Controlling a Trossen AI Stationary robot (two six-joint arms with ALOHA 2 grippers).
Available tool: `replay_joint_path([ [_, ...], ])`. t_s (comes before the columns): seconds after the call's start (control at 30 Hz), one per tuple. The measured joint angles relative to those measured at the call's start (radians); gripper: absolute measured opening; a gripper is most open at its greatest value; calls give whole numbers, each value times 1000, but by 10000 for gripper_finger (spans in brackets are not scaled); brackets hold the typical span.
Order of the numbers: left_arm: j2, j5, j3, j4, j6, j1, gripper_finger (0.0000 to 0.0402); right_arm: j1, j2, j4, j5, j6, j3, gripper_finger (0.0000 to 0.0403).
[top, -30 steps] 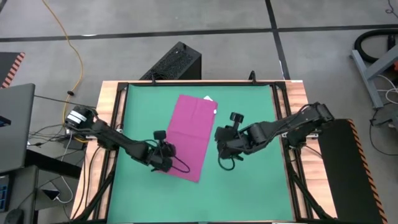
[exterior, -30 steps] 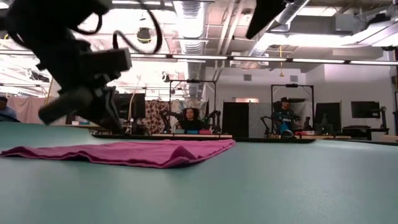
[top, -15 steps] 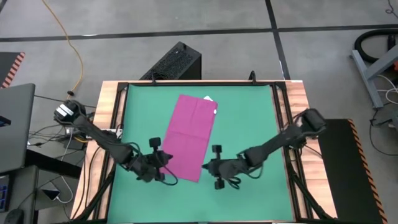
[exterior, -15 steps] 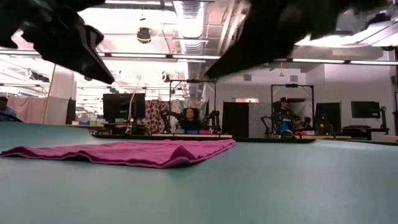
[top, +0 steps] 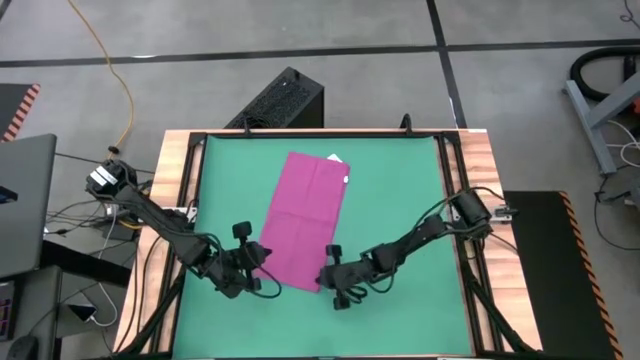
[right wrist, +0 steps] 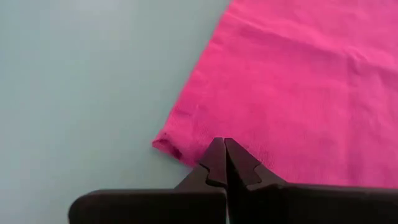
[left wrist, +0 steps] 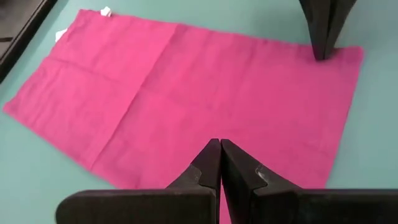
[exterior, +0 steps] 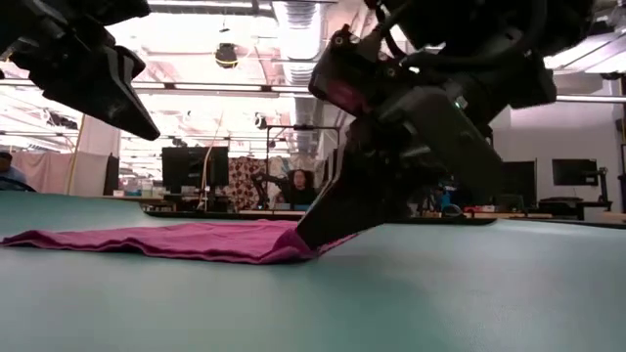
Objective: Roll towel into tight, uniform cylinder
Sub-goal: Roll the pink towel
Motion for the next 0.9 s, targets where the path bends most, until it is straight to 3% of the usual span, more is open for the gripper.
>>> replay_joint_path([
  [0.33, 6, -14, 0, 24, -4, -23, 0, 55, -106, -313, 79, 115, -1, 7],
  [0.53, 91, -41, 1, 133, 117, -23, 0, 69, -193, -456, 170, 141, -2, 7],
  [0.7, 140, -2, 0, 165, 170, -24, 0, 106, -270, -424, 187, 96, -2, 18],
  [0.9, 105, 23, 0, 128, 197, -48, 0, 143, -278, -310, 157, -49, -1, 76],
])
